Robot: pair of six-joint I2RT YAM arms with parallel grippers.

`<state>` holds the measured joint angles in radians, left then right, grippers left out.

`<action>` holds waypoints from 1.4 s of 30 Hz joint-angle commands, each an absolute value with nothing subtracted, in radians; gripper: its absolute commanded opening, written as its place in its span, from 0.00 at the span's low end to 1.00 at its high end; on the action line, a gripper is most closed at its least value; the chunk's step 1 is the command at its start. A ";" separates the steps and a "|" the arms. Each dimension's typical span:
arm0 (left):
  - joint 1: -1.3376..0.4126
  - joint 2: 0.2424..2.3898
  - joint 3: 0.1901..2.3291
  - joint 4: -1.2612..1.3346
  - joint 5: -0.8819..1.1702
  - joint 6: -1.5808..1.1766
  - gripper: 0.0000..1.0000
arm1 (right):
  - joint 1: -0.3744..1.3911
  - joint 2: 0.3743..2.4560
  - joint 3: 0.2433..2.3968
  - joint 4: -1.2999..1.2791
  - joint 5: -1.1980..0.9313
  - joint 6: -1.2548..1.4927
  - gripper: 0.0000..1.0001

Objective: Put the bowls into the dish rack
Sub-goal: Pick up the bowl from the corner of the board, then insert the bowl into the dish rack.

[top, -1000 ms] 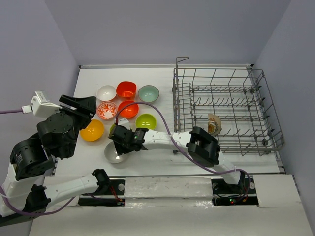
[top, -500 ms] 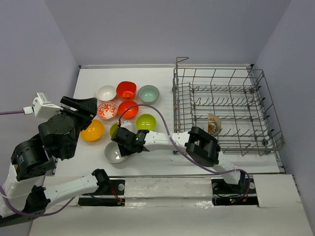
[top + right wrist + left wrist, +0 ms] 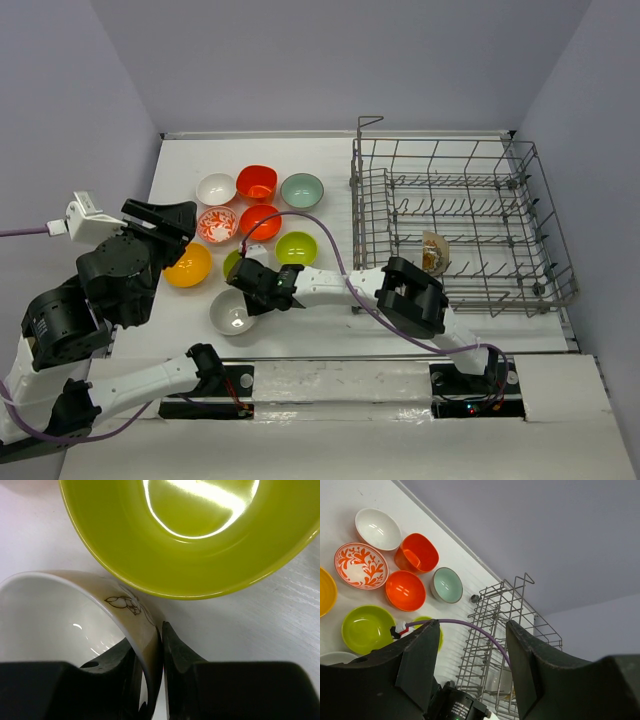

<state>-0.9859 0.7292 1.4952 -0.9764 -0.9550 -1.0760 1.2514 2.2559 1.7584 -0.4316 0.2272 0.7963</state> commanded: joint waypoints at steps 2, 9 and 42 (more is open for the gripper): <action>-0.980 0.719 1.483 -0.954 -0.982 -1.083 0.64 | 1.255 2.197 1.729 -0.410 0.247 0.766 0.01; -0.980 0.719 1.470 -0.908 -0.973 -1.065 0.64 | 1.255 1.975 1.677 -0.482 0.222 0.689 0.01; -0.908 1.092 1.407 -0.316 -0.344 -0.591 0.79 | 0.823 1.198 1.670 -0.815 1.454 0.159 0.01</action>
